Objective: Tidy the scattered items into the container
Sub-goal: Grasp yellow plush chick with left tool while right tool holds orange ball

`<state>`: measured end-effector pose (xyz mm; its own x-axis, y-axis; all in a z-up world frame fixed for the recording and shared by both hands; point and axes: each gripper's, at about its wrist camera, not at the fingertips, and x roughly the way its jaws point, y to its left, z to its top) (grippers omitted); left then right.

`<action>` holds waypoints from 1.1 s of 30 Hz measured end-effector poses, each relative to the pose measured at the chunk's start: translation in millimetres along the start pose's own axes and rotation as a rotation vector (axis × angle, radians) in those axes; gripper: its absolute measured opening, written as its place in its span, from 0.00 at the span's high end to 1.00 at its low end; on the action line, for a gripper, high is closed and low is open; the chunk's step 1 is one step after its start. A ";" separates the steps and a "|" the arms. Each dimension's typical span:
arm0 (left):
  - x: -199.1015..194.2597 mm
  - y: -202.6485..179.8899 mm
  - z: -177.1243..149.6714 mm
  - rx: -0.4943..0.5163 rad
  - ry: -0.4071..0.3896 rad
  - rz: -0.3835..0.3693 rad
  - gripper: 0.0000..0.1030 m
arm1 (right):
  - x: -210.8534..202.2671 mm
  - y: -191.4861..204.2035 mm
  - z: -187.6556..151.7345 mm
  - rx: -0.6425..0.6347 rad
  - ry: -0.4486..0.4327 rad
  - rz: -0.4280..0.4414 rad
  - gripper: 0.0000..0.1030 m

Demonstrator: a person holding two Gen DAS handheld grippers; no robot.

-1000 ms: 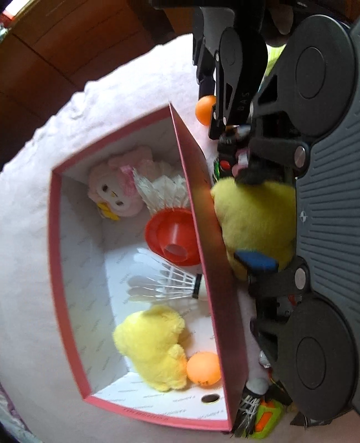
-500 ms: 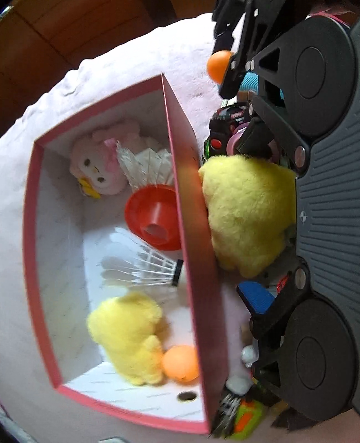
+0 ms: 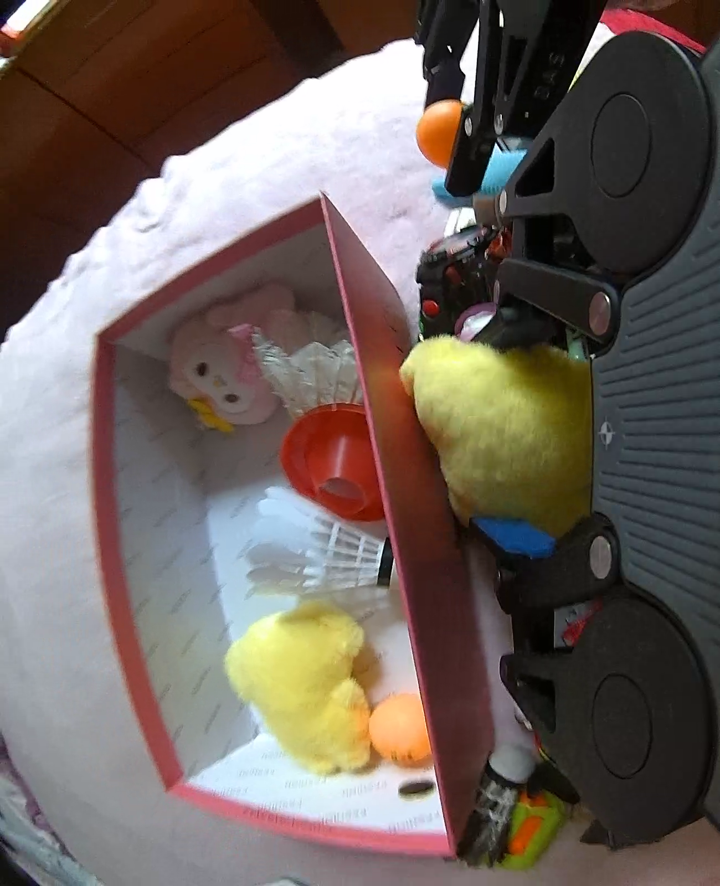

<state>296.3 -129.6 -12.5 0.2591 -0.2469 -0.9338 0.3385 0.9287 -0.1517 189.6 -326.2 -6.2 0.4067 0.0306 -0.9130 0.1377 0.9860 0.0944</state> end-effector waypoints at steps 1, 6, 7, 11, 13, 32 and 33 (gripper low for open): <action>-7.9 0.7 -0.7 -0.007 -0.014 0.002 0.54 | -2.2 0.6 -0.2 0.001 -0.005 0.004 0.59; -34.2 6.9 -3.6 -0.024 -0.049 0.011 0.66 | -14.0 5.7 -3.7 -0.005 -0.029 0.020 0.59; -36.7 8.8 -5.0 -0.020 -0.051 0.016 0.66 | -15.6 7.1 -4.5 -0.007 -0.031 0.023 0.59; -31.1 15.2 -3.7 0.002 -0.039 0.025 0.63 | -21.6 12.8 -11.0 -0.020 -0.035 0.030 0.59; -20.8 18.0 -0.1 0.015 -0.020 0.037 0.59 | -26.1 14.8 -14.6 -0.027 -0.035 0.033 0.59; -59.6 14.0 -22.8 -0.021 -0.068 0.072 0.61 | -50.5 17.1 -26.8 -0.002 -0.054 0.054 0.59; -65.3 13.6 -23.7 -0.029 -0.074 0.070 0.61 | -52.7 18.3 -25.5 -0.001 -0.059 0.057 0.59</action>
<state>262.6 -94.3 38.8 0.3475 -0.1996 -0.9162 0.2913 0.9517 -0.0969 147.6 -305.6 33.5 0.4665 0.0768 -0.8812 0.1119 0.9831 0.1449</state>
